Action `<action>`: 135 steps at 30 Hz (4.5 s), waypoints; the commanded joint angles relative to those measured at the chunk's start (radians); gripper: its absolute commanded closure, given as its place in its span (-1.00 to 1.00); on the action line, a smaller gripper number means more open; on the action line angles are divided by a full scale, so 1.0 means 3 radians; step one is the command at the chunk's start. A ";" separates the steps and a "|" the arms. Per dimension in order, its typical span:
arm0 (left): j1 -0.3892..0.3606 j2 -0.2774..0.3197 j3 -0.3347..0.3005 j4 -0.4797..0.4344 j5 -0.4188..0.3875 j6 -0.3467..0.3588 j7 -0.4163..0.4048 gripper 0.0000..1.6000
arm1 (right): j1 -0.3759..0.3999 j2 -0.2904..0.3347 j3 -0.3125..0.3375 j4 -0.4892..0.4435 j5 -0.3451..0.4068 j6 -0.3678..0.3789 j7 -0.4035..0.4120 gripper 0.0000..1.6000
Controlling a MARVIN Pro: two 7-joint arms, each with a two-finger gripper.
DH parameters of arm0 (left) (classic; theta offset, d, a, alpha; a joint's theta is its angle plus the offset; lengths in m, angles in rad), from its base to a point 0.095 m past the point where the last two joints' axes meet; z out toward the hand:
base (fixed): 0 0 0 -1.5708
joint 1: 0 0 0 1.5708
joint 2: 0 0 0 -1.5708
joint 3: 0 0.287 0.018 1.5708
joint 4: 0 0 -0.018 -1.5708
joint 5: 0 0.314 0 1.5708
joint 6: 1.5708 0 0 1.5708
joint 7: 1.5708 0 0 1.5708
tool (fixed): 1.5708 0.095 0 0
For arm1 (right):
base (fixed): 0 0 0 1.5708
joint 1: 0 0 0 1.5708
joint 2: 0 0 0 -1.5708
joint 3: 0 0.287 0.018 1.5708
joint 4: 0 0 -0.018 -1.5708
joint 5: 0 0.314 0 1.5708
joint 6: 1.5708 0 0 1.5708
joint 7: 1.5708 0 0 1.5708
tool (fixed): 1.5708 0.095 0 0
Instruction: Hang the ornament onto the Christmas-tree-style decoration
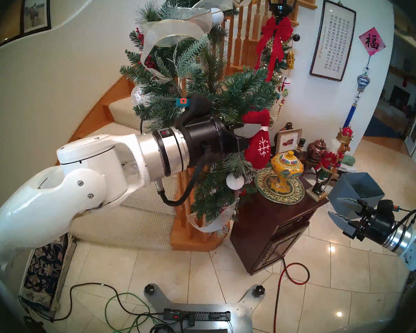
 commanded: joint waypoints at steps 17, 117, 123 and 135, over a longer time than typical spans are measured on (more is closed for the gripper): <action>-0.0102 -0.0150 -0.0127 0.0105 -0.0215 -0.0023 -0.0076 1.00 | 0.0016 0.0001 0.0009 -0.0004 -0.0006 -0.0003 0.0340 -1.00; -0.0323 -0.0617 -0.0262 0.0797 -0.0941 0.0402 -0.0048 1.00 | 0.0017 0.0002 0.0009 0.0001 0.0000 -0.0003 0.0368 -1.00; -0.0303 -0.0604 -0.0263 0.0789 -0.0982 0.0407 -0.0039 1.00 | 0.0016 0.0001 0.0009 -0.0004 -0.0011 -0.0003 0.0335 -1.00; -0.0275 -0.0580 -0.0252 0.0756 -0.1062 0.0406 0.0009 1.00 | 0.0017 0.0002 0.0009 -0.0001 -0.0004 -0.0003 0.0358 -1.00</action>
